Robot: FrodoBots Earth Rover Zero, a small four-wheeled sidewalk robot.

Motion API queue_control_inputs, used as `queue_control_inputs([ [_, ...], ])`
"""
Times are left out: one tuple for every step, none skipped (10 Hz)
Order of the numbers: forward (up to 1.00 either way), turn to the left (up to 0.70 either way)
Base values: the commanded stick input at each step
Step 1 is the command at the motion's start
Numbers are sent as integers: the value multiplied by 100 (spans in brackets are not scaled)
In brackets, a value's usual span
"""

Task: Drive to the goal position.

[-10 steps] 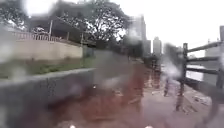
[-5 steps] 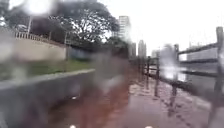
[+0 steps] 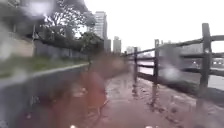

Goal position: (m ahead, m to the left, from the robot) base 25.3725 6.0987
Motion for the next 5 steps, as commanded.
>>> queue_control_inputs([
  [100,0],
  [100,0],
  [100,0],
  [100,0],
  [100,0],
])
